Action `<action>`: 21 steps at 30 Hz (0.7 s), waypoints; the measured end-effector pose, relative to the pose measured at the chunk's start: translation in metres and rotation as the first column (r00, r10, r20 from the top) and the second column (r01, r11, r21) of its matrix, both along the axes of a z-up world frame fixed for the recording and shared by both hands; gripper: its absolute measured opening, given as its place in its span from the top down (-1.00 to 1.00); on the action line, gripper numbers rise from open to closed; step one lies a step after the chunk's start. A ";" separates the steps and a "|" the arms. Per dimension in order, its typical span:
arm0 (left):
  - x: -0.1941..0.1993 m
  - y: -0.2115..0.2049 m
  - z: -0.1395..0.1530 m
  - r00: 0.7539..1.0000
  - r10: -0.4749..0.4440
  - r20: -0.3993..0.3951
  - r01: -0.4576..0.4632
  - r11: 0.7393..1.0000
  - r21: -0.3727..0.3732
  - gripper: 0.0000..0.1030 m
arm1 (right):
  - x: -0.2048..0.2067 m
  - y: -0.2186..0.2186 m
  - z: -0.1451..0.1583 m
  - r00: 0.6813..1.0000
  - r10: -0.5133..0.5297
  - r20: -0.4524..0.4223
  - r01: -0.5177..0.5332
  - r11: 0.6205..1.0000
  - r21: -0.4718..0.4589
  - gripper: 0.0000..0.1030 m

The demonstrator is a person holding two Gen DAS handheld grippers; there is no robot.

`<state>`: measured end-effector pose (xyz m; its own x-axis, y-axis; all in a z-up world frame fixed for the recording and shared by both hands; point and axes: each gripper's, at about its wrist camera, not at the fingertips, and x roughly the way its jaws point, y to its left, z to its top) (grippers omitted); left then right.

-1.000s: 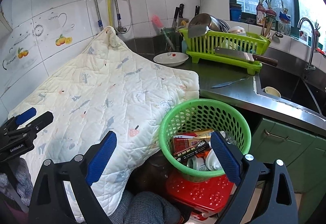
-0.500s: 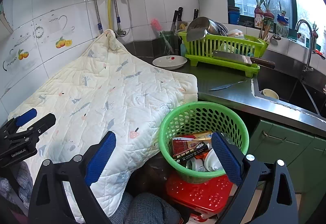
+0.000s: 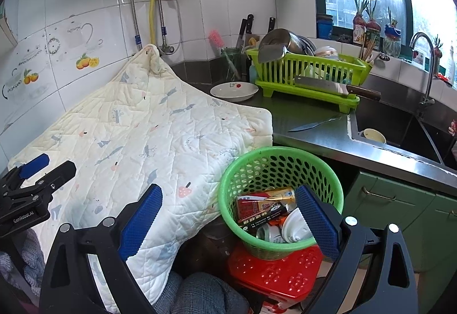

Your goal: Collect trash

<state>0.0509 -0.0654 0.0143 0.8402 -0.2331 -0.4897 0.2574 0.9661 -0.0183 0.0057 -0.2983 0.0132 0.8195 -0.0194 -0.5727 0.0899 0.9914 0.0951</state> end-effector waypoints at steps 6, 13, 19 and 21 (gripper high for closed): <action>-0.002 0.004 0.002 1.000 0.022 0.016 -0.022 1.000 -0.003 -0.90 | 0.000 0.002 0.001 1.000 0.002 0.006 -0.002 1.000 -0.003 -0.78; -0.007 0.005 0.006 0.996 0.056 0.067 -0.057 0.998 0.005 -0.90 | -0.002 0.004 0.003 0.999 -0.006 0.033 0.006 1.000 -0.010 -0.78; -0.010 0.003 0.009 0.993 0.073 0.093 -0.074 0.997 0.014 -0.90 | -0.002 0.004 0.004 0.999 -0.014 0.042 0.014 1.000 -0.017 -0.78; -0.010 0.003 0.010 0.992 0.079 0.102 -0.081 0.997 0.016 -0.90 | -0.002 0.004 0.004 0.999 -0.015 0.045 0.015 1.000 -0.014 -0.78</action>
